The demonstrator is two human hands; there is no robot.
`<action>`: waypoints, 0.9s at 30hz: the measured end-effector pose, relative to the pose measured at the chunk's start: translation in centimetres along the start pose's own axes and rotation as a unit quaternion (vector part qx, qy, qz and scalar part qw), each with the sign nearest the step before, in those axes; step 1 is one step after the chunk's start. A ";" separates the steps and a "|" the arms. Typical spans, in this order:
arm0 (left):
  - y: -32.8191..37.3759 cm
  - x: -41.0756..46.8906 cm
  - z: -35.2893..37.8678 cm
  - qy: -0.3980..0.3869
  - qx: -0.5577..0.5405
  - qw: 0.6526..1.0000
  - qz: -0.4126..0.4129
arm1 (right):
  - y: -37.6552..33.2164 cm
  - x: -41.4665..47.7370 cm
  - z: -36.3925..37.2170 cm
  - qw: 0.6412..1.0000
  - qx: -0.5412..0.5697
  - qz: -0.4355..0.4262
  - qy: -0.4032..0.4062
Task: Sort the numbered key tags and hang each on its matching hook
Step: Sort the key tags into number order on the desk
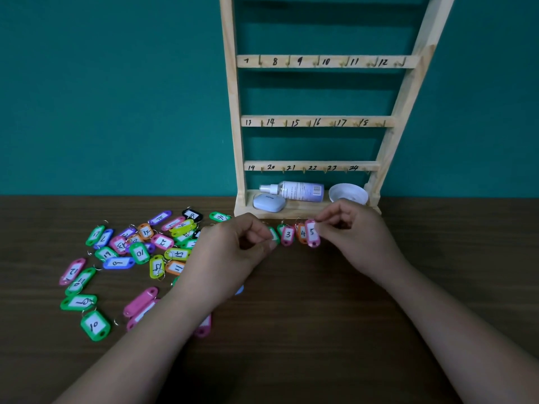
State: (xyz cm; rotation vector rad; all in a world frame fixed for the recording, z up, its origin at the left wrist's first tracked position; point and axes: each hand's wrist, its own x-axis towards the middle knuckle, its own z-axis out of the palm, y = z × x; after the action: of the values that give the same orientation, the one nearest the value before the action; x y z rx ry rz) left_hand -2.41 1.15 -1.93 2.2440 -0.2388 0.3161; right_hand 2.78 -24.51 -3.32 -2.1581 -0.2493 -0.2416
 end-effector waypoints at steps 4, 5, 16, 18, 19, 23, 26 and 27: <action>-0.4 -0.2 -1.0 -0.008 0.026 1.000 -0.008 | 1.1 0.6 -0.1 0.997 -0.060 0.010 0.046; -0.6 -0.2 -1.3 -0.012 0.029 0.999 -0.011 | 1.2 0.7 0.0 0.996 -0.067 0.009 0.052; -3.4 -0.8 -7.5 -0.142 0.083 0.984 -0.071 | 1.6 0.8 0.2 0.992 -0.107 0.015 0.072; -3.5 -1.1 -8.3 -0.165 0.101 0.978 -0.075 | 1.1 0.5 0.3 0.993 -0.100 -0.005 0.067; -3.6 -1.2 -8.7 -0.176 0.108 0.975 -0.076 | 0.7 0.2 0.4 0.994 -0.095 -0.016 0.059; -3.6 -1.9 -9.5 -0.223 0.119 0.965 -0.074 | -0.8 -1.3 1.6 0.995 -0.074 -0.063 0.008; -3.7 -2.1 -10.0 -0.232 0.127 0.961 -0.077 | -1.7 -2.2 2.3 0.994 -0.059 -0.093 -0.026; -3.8 -2.1 -10.2 -0.236 0.129 0.960 -0.079 | -1.9 -2.4 2.5 0.992 -0.059 -0.102 -0.036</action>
State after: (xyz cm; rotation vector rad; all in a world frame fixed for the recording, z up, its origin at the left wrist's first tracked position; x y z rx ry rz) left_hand -4.89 11.60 1.01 2.5544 -0.2766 -0.2976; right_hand 0.16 -21.60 -3.85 -2.2627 -0.5090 -0.3023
